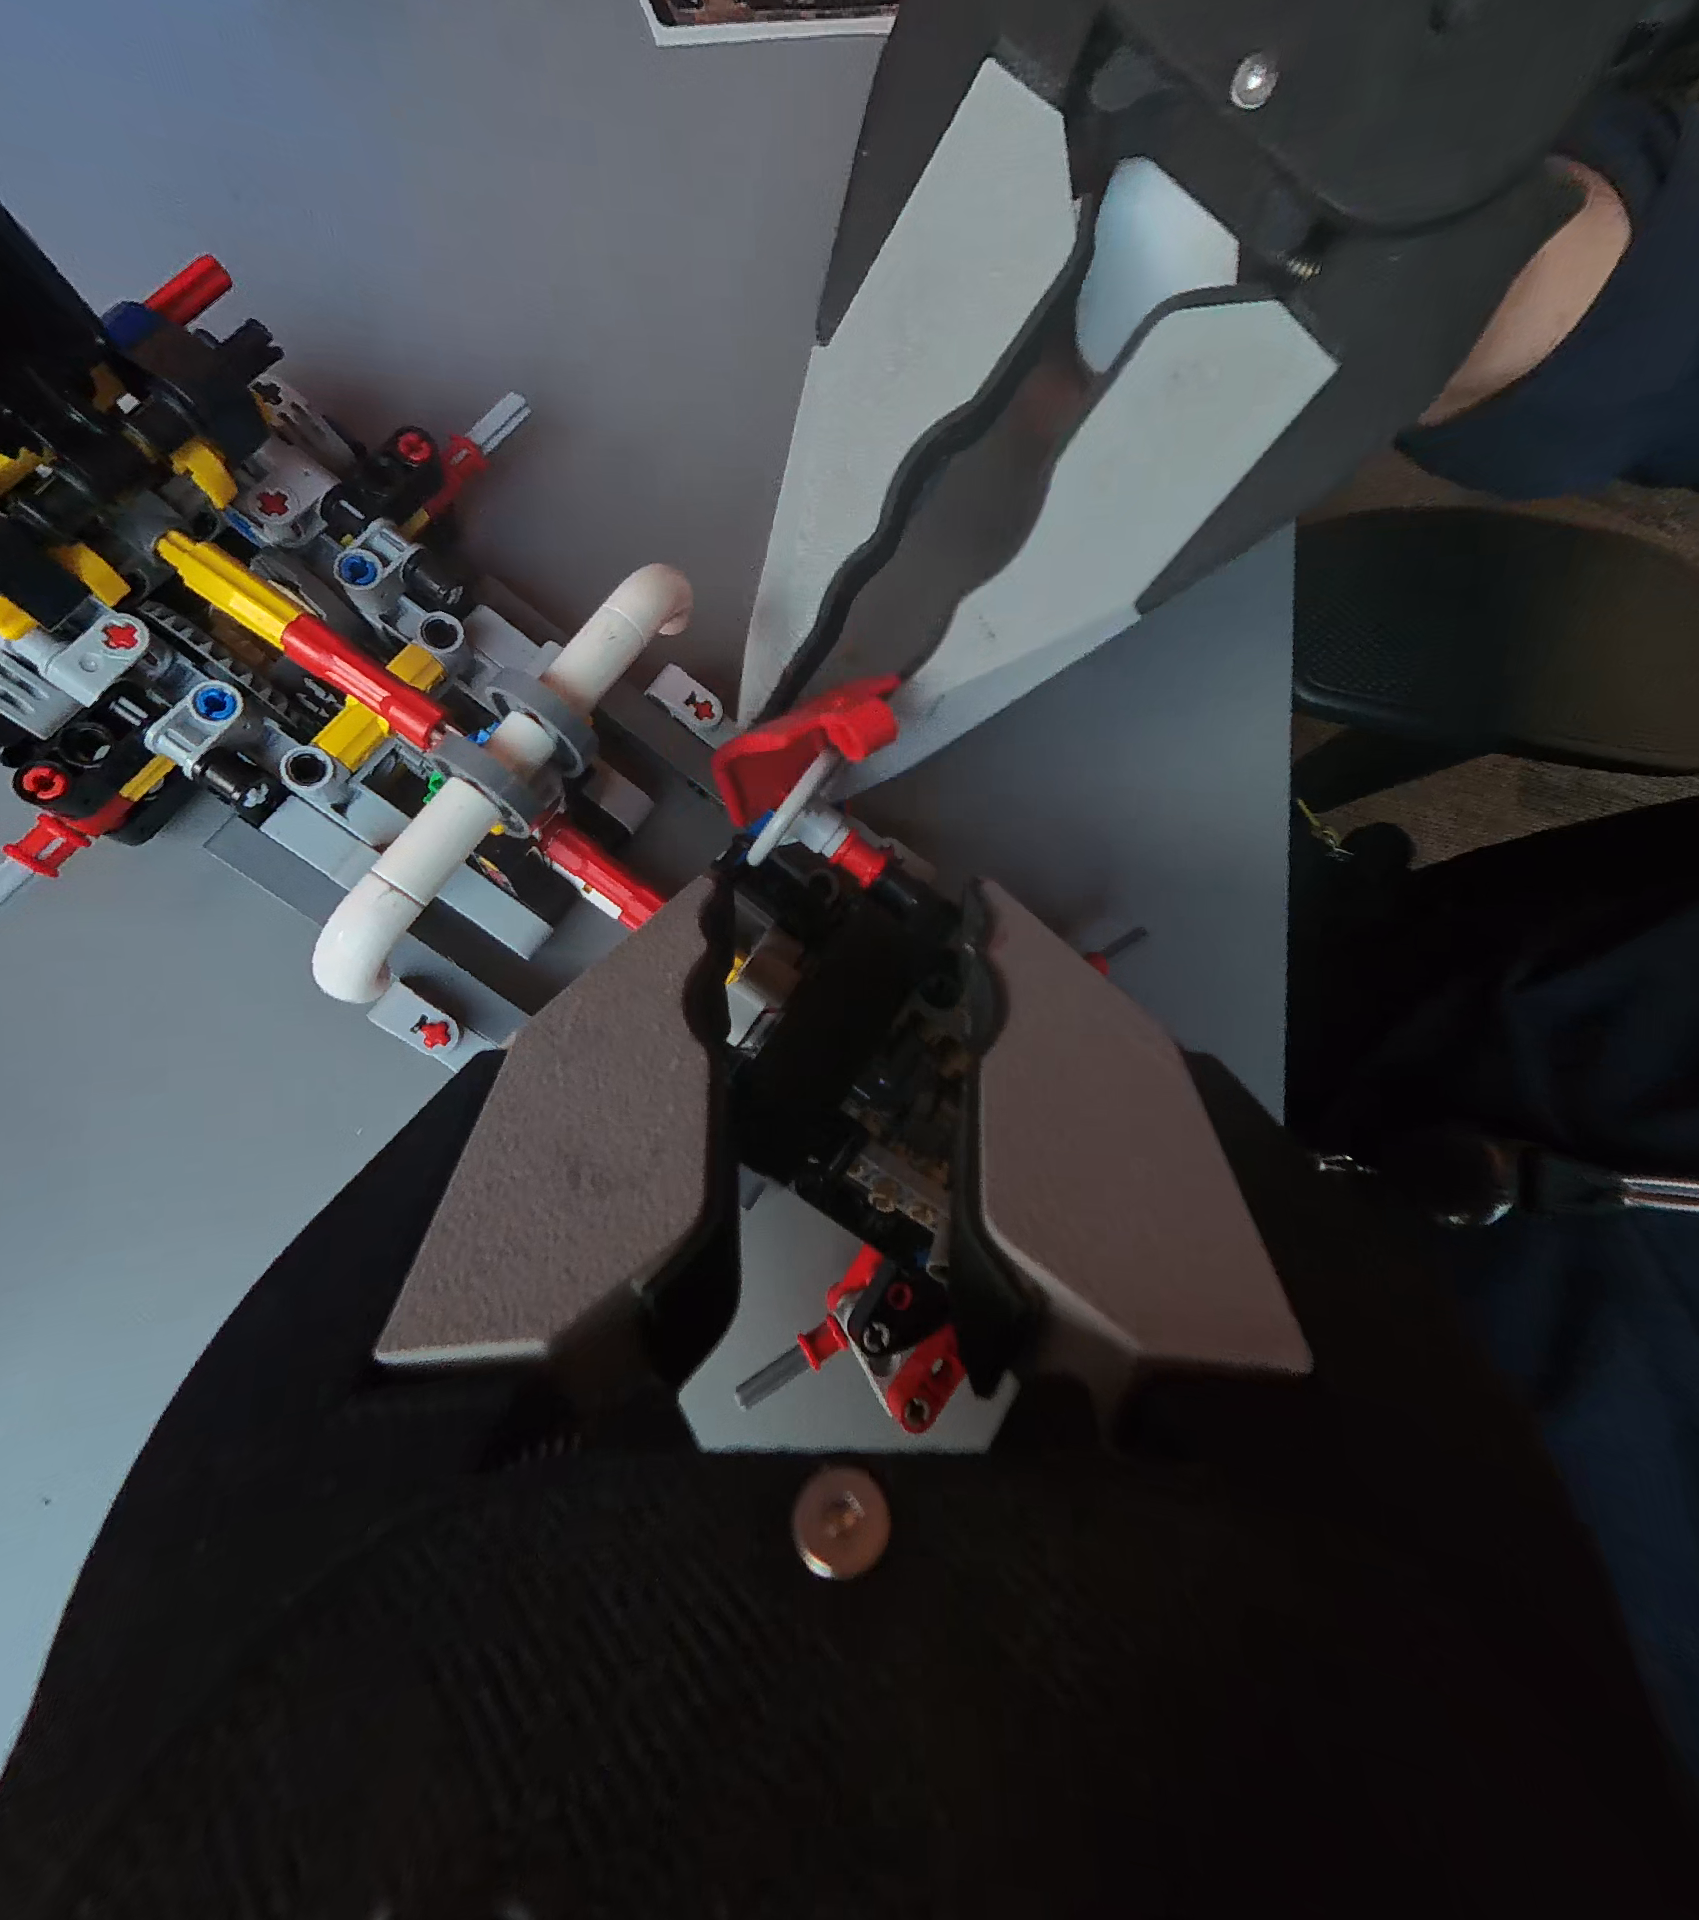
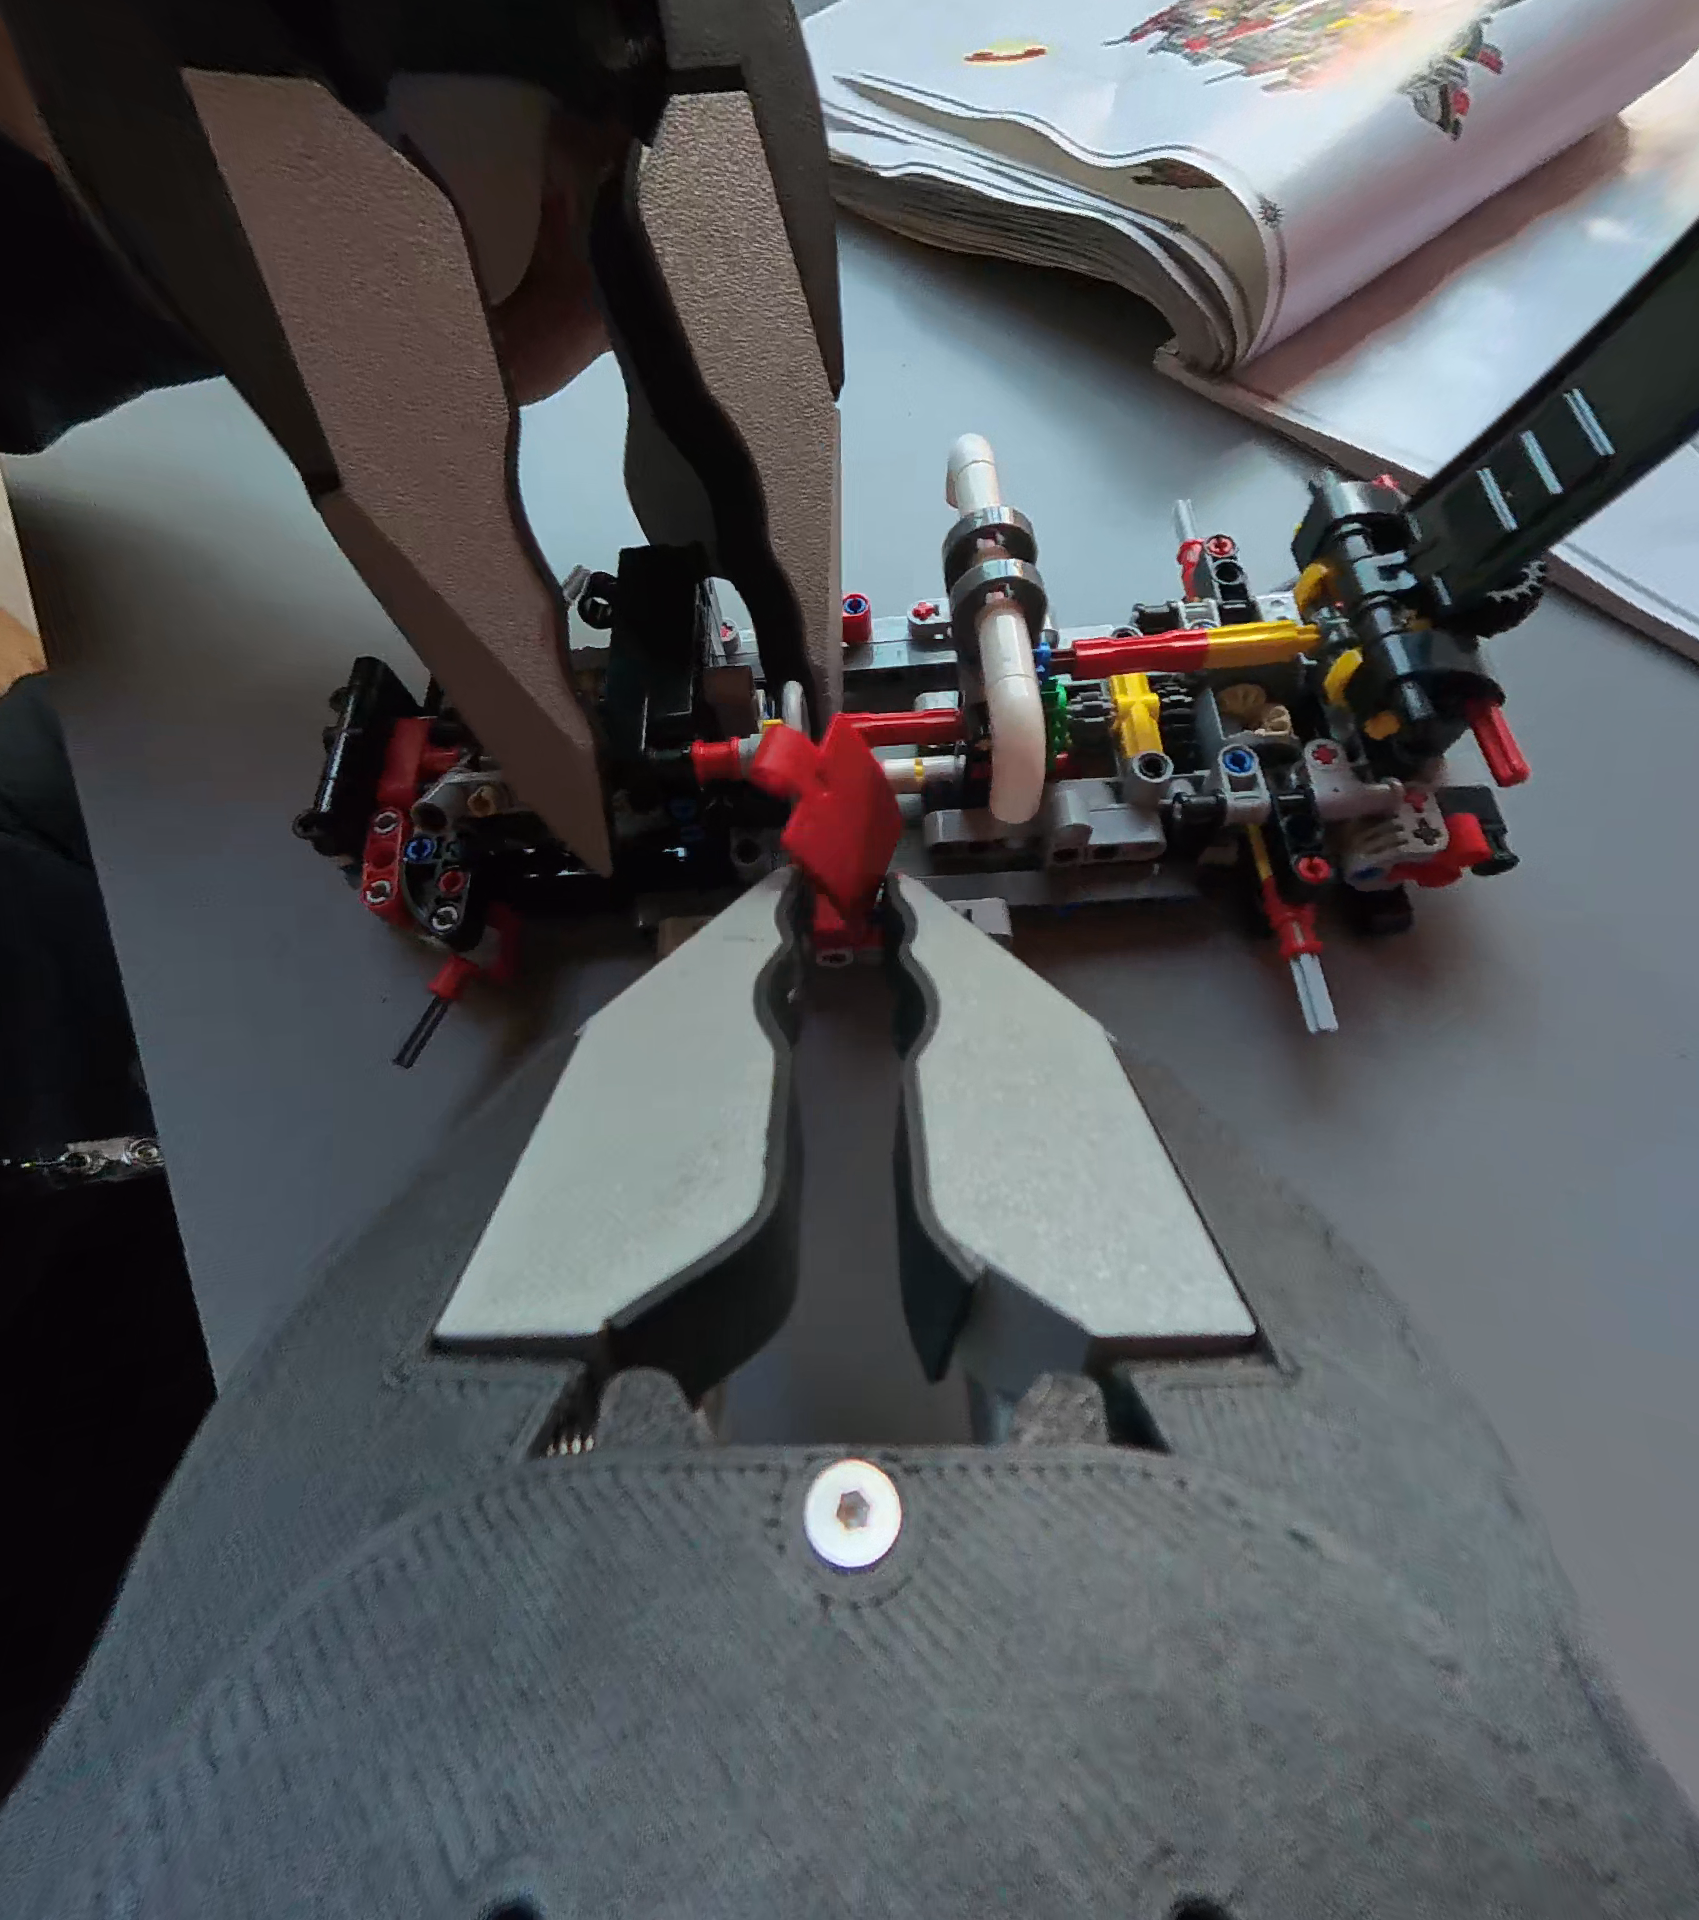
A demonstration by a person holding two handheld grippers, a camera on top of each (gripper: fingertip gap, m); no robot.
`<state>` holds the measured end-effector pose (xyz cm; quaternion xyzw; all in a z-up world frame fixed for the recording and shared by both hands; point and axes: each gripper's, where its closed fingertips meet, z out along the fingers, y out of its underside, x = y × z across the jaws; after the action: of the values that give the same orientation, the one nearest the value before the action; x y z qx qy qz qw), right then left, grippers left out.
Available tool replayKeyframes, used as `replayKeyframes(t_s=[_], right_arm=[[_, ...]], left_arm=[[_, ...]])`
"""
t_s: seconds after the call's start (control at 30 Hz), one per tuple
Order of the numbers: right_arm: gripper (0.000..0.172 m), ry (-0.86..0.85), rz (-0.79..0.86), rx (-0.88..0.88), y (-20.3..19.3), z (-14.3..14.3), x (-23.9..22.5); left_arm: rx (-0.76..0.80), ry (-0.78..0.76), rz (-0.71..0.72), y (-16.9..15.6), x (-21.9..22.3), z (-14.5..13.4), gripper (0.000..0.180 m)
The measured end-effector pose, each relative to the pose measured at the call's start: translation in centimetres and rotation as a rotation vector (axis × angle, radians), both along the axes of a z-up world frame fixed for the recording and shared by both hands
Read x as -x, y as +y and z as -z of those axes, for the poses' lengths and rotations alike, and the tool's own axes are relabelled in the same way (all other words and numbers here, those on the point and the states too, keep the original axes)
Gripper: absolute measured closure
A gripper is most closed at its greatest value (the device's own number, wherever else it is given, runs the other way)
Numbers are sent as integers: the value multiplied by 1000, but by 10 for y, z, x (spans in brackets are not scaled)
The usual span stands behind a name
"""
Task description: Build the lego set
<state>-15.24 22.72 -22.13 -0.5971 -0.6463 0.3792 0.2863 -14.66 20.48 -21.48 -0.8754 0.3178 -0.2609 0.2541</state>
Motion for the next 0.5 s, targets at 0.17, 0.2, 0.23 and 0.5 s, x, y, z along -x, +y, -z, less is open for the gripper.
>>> replayKeyframes(t_s=[0.17, 0.2, 0.23, 0.5], right_arm=[[159, -9, -24, -14, 0, 2, 1], [159, -6, -23, -8, 1, 1, 0], [160, -9, -25, 2, 2, 1, -1], [161, -24, -59, 66, 6, 2, -3]], left_arm=[[-6, 0, 20, 1, 1, 1, 140], [-3, -6, 19, 1, 1, 1, 140], [-4, -8, 22, 1, 2, 0, 140], [-9, -15, 55, 4, 2, 0, 140]])
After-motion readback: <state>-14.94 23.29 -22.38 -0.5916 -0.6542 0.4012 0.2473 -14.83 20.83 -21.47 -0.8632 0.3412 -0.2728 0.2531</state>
